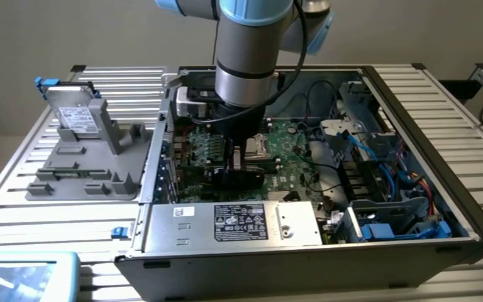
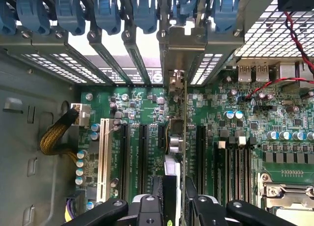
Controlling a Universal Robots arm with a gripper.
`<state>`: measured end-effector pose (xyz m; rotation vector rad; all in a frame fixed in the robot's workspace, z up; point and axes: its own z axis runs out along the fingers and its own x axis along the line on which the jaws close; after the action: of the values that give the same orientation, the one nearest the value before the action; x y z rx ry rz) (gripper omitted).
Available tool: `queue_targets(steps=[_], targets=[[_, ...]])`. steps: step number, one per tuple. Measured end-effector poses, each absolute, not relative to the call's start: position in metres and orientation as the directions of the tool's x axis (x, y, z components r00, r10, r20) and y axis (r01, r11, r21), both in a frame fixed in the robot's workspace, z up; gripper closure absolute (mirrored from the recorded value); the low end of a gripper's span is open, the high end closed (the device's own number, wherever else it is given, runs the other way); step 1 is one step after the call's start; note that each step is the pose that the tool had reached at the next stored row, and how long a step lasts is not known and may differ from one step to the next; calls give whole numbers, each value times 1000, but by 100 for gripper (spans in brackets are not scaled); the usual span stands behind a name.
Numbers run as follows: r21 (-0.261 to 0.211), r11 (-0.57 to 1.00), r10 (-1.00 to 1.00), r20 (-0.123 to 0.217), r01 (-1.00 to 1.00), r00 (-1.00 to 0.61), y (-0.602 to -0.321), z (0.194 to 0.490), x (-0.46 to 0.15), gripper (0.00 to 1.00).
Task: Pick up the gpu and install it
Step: 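Insert the gpu into the slot, then press down on the gpu until it lock into place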
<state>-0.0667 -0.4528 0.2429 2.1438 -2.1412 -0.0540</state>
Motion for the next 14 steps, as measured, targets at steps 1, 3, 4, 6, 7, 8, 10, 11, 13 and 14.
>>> queue_targets(steps=[1, 3, 4, 6, 7, 8, 10, 11, 13, 14], targets=[[104, 2, -999, 53, -995, 4, -453, 243, -67, 72], [104, 2, -999, 53, -995, 4, -453, 243, -67, 72], [104, 2, -999, 53, -995, 4, -453, 243, -67, 72], [104, 2, -999, 53, -995, 4, -453, 243, -67, 72], [104, 2, -999, 53, -995, 4, -453, 243, -67, 72], [104, 2, -999, 53, -995, 4, -453, 243, -67, 72], [104, 2, -999, 53, -995, 4, -453, 243, -67, 72], [104, 2, -999, 53, -995, 4, -453, 243, -67, 72], [104, 2, -999, 53, -995, 4, -453, 243, -67, 71], [104, 2, -999, 53, -995, 4, -453, 243, -67, 65]])
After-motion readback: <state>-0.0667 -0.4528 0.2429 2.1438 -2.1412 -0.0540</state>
